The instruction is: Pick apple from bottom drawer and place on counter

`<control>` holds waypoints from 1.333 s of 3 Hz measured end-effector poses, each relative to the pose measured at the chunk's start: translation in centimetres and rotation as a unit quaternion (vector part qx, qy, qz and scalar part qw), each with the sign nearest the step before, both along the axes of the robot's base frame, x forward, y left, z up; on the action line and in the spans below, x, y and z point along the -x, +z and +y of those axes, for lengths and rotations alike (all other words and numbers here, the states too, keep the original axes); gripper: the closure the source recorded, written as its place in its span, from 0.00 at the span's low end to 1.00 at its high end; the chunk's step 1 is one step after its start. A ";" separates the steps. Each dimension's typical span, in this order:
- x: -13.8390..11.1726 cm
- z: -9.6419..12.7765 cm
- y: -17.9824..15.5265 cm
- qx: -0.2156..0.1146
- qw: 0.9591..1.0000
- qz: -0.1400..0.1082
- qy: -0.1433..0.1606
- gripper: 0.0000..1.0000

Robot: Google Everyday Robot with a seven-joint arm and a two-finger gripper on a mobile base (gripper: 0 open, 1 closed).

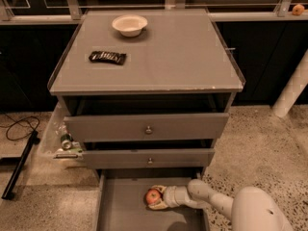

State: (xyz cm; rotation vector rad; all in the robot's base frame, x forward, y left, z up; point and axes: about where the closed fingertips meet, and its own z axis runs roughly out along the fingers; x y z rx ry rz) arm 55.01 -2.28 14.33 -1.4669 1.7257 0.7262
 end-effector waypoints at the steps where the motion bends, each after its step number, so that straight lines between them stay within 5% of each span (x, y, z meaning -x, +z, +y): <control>1: 1.0 -1.2 2.9 -0.011 1.000 -0.007 0.001 1.00; 3: 4.2 -6.8 13.2 -0.014 0.998 -0.056 -0.023 1.00; 4: 5.9 -10.9 20.5 0.012 0.993 -0.105 -0.056 1.00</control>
Offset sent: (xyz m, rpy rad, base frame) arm -0.0484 -0.0679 0.1296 0.0475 -0.0973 -0.0236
